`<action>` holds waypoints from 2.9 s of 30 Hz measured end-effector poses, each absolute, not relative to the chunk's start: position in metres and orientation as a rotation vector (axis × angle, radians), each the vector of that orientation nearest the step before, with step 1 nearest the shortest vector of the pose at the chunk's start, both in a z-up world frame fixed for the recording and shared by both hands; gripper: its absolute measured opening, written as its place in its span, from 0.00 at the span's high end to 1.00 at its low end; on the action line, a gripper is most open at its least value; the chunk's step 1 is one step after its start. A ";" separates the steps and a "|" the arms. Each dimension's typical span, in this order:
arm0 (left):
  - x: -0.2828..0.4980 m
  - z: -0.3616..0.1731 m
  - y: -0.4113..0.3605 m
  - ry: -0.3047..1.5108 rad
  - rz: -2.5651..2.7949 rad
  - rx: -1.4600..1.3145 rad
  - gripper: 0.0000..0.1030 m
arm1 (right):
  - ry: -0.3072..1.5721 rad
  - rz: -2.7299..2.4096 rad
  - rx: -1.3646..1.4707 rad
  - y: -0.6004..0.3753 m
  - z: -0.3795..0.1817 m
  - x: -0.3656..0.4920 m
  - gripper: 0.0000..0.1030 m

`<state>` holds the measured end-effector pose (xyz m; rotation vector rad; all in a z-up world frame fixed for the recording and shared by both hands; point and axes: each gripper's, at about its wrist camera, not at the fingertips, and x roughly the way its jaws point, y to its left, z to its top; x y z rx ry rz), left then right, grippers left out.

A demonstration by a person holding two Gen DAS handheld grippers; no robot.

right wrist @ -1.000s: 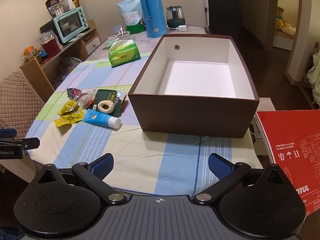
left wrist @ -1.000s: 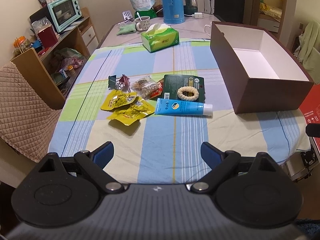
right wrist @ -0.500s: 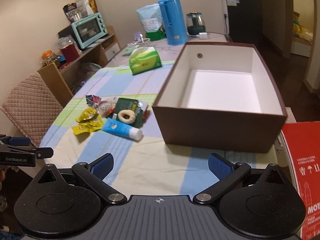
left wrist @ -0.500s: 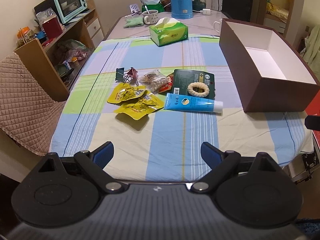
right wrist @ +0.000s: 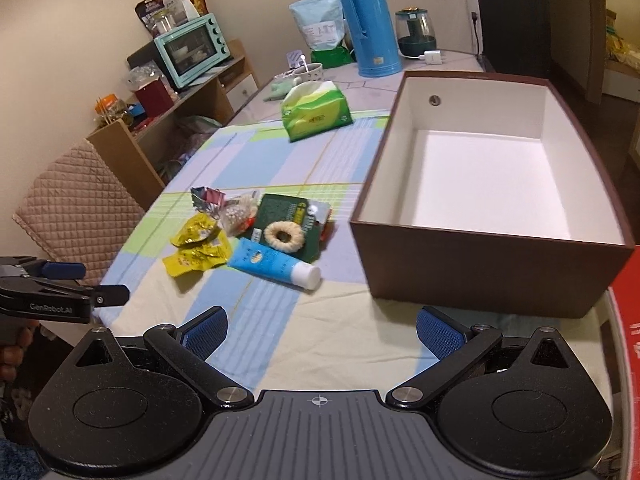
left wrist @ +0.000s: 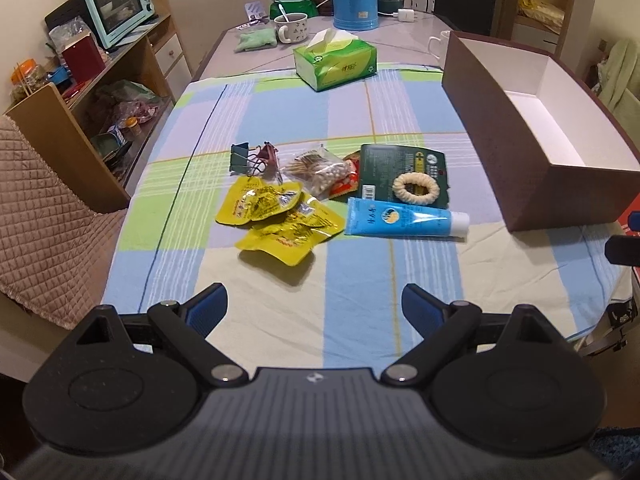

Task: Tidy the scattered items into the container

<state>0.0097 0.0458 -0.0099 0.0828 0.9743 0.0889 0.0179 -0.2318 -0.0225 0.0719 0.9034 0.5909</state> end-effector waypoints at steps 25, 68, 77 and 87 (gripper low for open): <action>0.058 -0.051 0.109 1.022 -0.035 0.043 0.13 | 1.007 0.518 0.002 -0.168 -0.061 0.052 0.00; 0.120 -0.133 0.197 1.126 -0.048 -0.712 0.83 | 1.155 0.502 -0.087 -0.131 -0.098 0.094 0.00; 0.120 -0.113 0.201 1.112 -0.135 -0.601 0.96 | 1.157 0.581 -0.129 -0.106 -0.104 0.092 0.00; 0.116 -0.086 0.204 1.149 -0.213 -0.385 0.99 | 1.063 0.639 -0.374 -0.073 -0.119 0.091 0.00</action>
